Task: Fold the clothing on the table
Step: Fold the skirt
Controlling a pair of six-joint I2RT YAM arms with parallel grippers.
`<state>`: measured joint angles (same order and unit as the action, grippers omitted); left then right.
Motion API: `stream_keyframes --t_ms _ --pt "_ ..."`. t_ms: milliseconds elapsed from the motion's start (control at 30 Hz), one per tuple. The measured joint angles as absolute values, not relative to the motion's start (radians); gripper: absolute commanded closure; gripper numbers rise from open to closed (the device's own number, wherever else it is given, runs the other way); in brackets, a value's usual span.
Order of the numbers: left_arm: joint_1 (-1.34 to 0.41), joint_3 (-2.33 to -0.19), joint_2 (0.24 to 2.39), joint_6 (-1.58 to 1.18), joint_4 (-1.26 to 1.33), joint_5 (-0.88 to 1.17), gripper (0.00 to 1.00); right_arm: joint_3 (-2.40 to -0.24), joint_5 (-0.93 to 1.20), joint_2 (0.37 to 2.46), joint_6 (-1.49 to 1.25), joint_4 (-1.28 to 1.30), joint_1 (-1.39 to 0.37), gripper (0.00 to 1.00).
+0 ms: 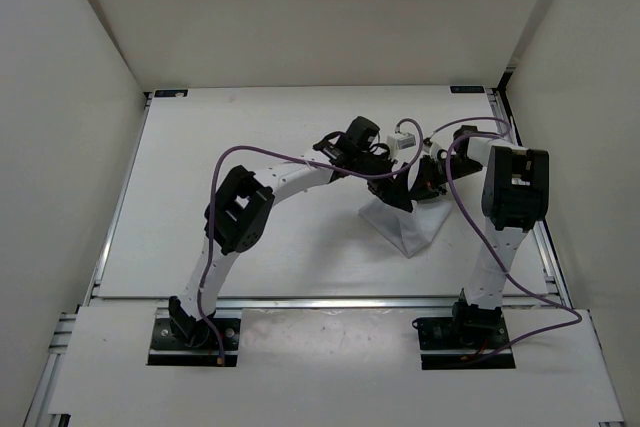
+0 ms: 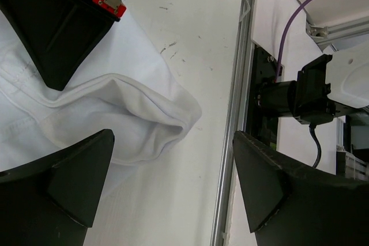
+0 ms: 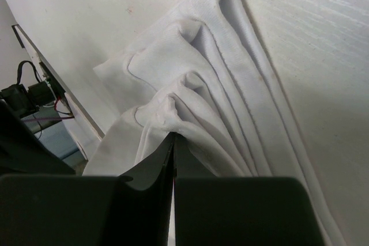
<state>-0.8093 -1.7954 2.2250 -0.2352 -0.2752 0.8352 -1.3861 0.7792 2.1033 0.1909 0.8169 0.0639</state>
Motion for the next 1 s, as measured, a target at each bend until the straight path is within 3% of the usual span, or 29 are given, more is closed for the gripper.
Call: stream_keyframes --t_ms 300,533,833,1000 --pt "-0.810 -1.798 2.270 -0.288 -0.245 0.879 0.11 -1.386 0.780 2.119 0.190 0.817 0.065 1.00" --pt "-0.823 -1.798 2.270 -0.328 -0.201 0.915 0.22 -1.386 0.778 2.120 0.187 0.817 0.066 1.00" --pt "-0.826 -1.796 2.270 -0.356 -0.191 0.950 0.21 -1.390 0.776 2.122 0.182 0.817 0.066 1.00" --pt "-0.826 -1.786 2.270 -0.368 -0.184 0.959 0.51 -1.391 0.776 2.123 0.181 0.816 0.065 1.00"
